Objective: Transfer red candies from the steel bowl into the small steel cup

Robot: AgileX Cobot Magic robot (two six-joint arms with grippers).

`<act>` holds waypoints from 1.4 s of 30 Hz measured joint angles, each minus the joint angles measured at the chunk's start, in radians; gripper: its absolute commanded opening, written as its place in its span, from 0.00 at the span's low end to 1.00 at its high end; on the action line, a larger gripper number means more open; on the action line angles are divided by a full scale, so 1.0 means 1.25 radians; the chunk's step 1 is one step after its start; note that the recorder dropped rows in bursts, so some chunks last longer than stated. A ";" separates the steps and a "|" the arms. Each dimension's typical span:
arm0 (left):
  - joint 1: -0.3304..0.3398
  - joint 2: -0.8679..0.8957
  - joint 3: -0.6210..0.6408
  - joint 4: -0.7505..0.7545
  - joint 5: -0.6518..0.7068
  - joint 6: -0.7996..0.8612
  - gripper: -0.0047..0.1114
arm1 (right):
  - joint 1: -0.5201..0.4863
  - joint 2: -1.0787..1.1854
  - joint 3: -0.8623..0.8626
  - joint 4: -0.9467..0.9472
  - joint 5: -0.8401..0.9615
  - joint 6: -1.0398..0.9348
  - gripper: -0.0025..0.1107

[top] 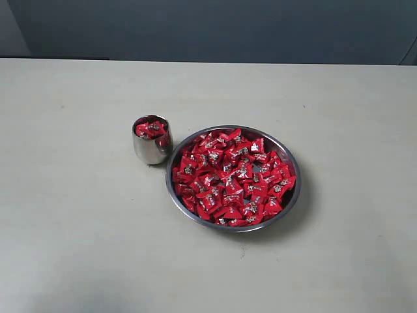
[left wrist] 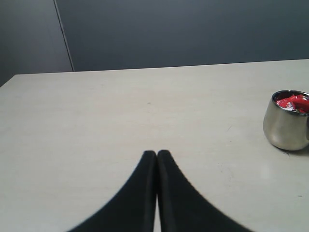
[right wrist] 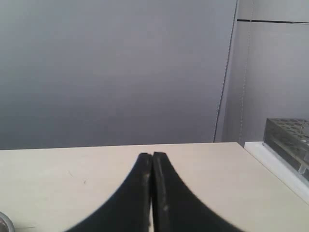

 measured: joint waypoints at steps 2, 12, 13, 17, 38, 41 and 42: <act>0.000 0.000 0.000 0.000 0.000 0.000 0.04 | 0.000 0.010 0.000 0.000 0.000 0.000 0.01; 0.000 0.000 0.000 0.000 0.000 0.000 0.04 | 0.000 0.010 0.000 0.000 0.000 0.000 0.01; 0.000 0.000 0.000 0.000 0.000 0.000 0.04 | 0.000 0.003 0.000 0.000 0.000 0.000 0.01; 0.000 0.000 0.000 0.000 0.000 0.000 0.04 | 0.000 -0.012 0.000 0.000 0.000 0.000 0.01; 0.000 0.000 0.000 0.000 0.000 0.000 0.04 | 0.000 -0.013 -0.032 0.000 -0.046 0.000 0.01; 0.000 0.000 0.000 0.000 0.000 0.000 0.04 | 0.000 -0.013 -0.031 0.093 -0.032 -0.054 0.01; 0.000 0.000 0.000 0.000 0.000 0.000 0.04 | 0.000 -0.013 -0.028 0.146 -0.026 -0.101 0.01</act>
